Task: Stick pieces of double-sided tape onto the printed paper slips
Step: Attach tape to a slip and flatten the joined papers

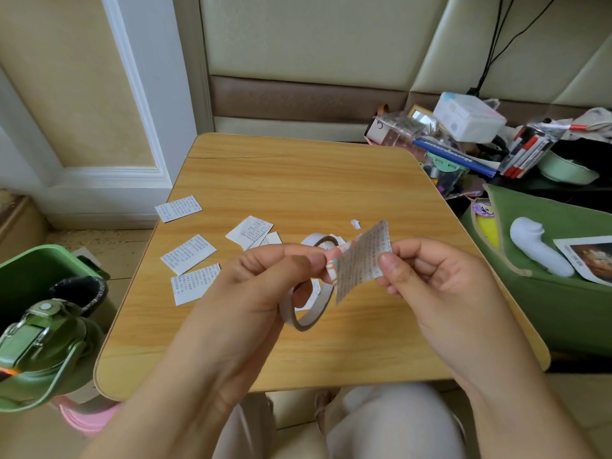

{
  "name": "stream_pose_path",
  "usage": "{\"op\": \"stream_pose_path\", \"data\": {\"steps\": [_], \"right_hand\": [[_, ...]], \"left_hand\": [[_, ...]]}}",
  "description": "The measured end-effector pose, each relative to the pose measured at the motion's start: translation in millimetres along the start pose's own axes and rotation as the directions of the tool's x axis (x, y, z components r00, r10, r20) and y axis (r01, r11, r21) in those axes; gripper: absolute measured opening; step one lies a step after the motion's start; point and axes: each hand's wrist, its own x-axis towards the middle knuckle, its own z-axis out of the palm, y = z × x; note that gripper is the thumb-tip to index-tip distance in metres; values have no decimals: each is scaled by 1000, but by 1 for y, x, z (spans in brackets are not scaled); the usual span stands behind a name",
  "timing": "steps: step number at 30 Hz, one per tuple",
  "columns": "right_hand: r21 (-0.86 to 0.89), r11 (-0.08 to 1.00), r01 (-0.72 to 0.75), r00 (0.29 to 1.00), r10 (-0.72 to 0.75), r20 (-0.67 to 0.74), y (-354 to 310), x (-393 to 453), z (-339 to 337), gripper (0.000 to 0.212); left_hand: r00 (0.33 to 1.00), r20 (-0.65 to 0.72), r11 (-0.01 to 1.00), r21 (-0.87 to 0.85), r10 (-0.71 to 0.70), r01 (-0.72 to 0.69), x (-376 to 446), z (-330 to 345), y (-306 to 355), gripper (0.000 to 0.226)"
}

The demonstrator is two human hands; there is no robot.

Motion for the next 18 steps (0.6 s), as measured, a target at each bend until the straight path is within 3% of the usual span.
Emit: {"op": "stream_pose_path", "data": {"steps": [3,7,9,11,14,18], "right_hand": [[-25,999,36,999,-37,-37,0,1,5,13],[-332,924,189,953,-254,-166,-2,-9,19,21],[-242,939,246,958,-273,-86,-8,-18,28,16],[-58,980,192,980,-194,-32,-10,-23,35,21],[29,984,177,981,-173,-90,-7,-22,36,7],[69,987,145,979,-133,-154,-9,-18,32,11]], "left_hand": [[999,-43,998,60,31,-29,1,1,-3,10],[991,-114,993,101,70,-58,-1,9,-6,4],[988,-122,989,127,97,-81,-2,13,-6,6],[986,-116,986,126,121,-106,-2,15,-7,3],[979,-140,984,126,146,-128,-2,15,-6,11],[966,-218,984,135,142,-114,-1,13,-6,12]]}}
